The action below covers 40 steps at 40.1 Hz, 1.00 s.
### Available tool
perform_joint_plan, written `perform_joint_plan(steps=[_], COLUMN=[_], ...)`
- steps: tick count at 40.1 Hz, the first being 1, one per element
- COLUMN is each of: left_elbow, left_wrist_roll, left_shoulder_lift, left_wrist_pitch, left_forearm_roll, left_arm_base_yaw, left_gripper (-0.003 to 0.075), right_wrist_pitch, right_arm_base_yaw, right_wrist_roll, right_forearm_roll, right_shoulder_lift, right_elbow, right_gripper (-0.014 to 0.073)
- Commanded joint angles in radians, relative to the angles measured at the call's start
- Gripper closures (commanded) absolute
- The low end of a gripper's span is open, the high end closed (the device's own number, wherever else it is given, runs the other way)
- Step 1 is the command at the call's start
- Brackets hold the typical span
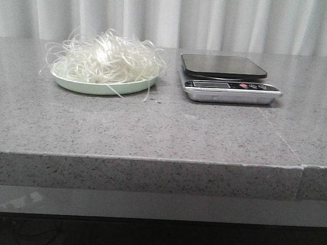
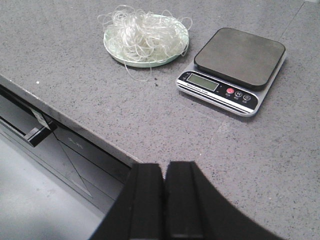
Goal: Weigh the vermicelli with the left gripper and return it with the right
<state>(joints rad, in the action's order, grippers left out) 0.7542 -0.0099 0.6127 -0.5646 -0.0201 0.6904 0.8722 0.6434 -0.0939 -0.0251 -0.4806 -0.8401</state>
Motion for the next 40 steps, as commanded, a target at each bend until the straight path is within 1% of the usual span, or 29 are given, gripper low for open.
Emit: perform_joint_plan(steps=[1,6,9,21,25,30,36,37,40], left_elbow=[0.011,-0.055,-0.115,-0.467,-0.578,-0.705,-0.799,-0.799,-0.796], left_wrist_roll=[-0.006,-0.006,-0.006,-0.006,-0.006,-0.006,-0.006,-0.006,-0.006], left_shoulder_lift=[-0.01,-0.066,-0.121,-0.387,-0.472,-0.564,-0.637,-0.642,-0.64], left_wrist_pitch=[0.084,0.201,0.263,0.396,0.456,0.527,0.632,0.606,0.612], left_forearm_roll=[0.002,0.009,0.026,0.026,0.036,0.068,0.068,0.068,0.068], left_arm_base_yaw=[-0.014,-0.097,-0.165,-0.439,-0.507,-0.559,-0.589,-0.591,-0.593], left_gripper=[0.0565,0.0565,0.0565,0.0565,0.0565,0.0565,0.0565,0.0565,0.0565], right_wrist_pitch=[-0.064,-0.064,-0.064,-0.064,-0.064,-0.064,-0.064,-0.064,-0.064], right_arm_base_yaw=[-0.005,-0.005,-0.005,-0.005,-0.005,-0.005,-0.005,-0.005,-0.005], right_wrist_roll=[0.004,0.004,0.004,0.004,0.004,0.004,0.004,0.004,0.004], right_forearm_roll=[-0.016,-0.016,-0.016,-0.016,-0.016,-0.016,-0.016,-0.016,-0.016], right_shoulder_lift=[-0.006,-0.006,-0.006,-0.006,-0.006,-0.006,-0.006,-0.006,-0.007], right_elbow=[-0.022,-0.022,-0.022,-0.022,-0.022,-0.022,-0.022,-0.022,-0.022], right_gripper=[0.0429,0.0429,0.0429,0.0429,0.0429,0.0429,0.0429,0.0429,0.0429])
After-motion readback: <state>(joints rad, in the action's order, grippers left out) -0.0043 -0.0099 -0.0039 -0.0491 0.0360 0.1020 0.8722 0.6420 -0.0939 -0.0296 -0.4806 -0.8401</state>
